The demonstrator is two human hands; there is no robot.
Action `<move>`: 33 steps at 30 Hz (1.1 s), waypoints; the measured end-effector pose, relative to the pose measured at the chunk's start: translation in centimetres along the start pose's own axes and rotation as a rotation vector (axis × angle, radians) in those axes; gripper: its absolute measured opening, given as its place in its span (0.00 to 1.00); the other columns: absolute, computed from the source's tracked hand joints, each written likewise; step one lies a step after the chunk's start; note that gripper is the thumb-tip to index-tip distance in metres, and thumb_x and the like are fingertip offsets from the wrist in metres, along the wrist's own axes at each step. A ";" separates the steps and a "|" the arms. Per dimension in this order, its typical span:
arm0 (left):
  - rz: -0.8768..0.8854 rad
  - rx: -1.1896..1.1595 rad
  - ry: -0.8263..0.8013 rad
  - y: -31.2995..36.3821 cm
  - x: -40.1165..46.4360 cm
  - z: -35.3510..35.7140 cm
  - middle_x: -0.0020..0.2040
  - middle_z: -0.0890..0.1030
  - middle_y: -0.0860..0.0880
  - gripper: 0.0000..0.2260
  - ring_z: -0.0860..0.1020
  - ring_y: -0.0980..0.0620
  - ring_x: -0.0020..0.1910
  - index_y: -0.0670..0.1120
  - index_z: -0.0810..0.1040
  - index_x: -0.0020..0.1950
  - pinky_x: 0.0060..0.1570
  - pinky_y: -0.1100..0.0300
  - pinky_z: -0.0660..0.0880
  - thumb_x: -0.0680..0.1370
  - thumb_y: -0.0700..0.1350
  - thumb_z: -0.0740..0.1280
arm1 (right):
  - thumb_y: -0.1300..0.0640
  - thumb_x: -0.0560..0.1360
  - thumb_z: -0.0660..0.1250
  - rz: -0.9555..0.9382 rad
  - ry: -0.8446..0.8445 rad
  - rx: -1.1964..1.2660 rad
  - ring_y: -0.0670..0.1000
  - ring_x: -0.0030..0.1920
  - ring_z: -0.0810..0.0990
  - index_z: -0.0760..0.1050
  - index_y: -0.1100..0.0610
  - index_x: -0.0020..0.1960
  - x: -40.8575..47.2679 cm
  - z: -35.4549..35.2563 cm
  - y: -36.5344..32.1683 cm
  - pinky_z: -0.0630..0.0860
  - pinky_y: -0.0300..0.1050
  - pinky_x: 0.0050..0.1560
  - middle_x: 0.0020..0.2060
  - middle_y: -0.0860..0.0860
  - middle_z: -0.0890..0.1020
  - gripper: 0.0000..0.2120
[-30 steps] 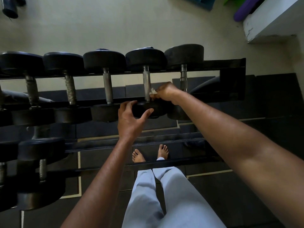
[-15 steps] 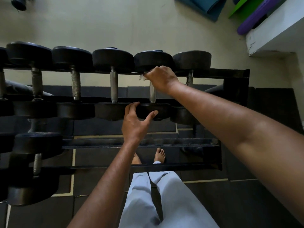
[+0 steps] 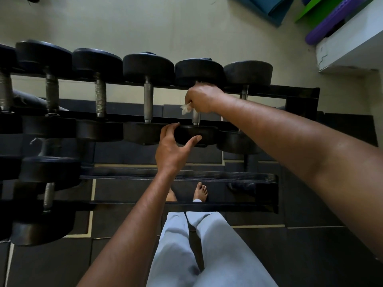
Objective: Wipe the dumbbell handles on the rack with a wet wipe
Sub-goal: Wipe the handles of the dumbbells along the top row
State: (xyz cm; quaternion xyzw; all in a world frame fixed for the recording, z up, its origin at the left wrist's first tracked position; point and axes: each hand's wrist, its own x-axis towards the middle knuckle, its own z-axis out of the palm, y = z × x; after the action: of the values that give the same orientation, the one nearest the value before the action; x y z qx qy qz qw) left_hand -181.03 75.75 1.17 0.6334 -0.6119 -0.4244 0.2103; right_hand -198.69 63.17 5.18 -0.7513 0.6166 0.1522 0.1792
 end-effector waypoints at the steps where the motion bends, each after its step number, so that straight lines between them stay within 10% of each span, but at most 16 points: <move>1: -0.001 -0.001 0.000 0.0 0.0 0.0 0.72 0.71 0.57 0.36 0.73 0.61 0.62 0.52 0.73 0.76 0.47 0.74 0.68 0.73 0.68 0.76 | 0.57 0.82 0.69 -0.020 -0.037 0.020 0.54 0.49 0.81 0.83 0.52 0.63 -0.3 0.1 -0.2 0.81 0.50 0.46 0.53 0.52 0.82 0.11; 10: 0.004 0.029 -0.015 -0.2 0.2 0.1 0.71 0.72 0.56 0.35 0.73 0.60 0.62 0.52 0.73 0.74 0.47 0.72 0.69 0.73 0.68 0.76 | 0.50 0.80 0.72 -0.026 -0.126 0.218 0.47 0.42 0.80 0.84 0.47 0.49 -3.0 1.3 -0.2 0.76 0.44 0.38 0.46 0.46 0.84 0.03; 18: 0.221 0.110 0.005 4.2 -2.0 3.8 0.66 0.75 0.53 0.25 0.79 0.53 0.57 0.50 0.77 0.71 0.53 0.52 0.83 0.79 0.62 0.74 | 0.49 0.80 0.75 0.314 0.184 0.739 0.47 0.55 0.83 0.83 0.50 0.65 -13.5 3.4 8.6 0.80 0.45 0.57 0.56 0.48 0.86 0.15; 33: -0.005 0.039 -0.087 8.9 -3.9 14.2 0.69 0.71 0.55 0.36 0.74 0.59 0.62 0.50 0.76 0.74 0.63 0.66 0.74 0.72 0.65 0.80 | 0.48 0.83 0.68 0.041 0.110 0.353 0.51 0.59 0.80 0.83 0.47 0.66 -15.7 7.3 16.1 0.76 0.46 0.57 0.63 0.47 0.81 0.13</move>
State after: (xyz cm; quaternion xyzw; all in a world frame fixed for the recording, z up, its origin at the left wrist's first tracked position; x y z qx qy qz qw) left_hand -197.24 81.66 1.47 0.6198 -0.6272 -0.4400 0.1701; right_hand -217.53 77.35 4.43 -0.7025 0.6579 0.0039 0.2713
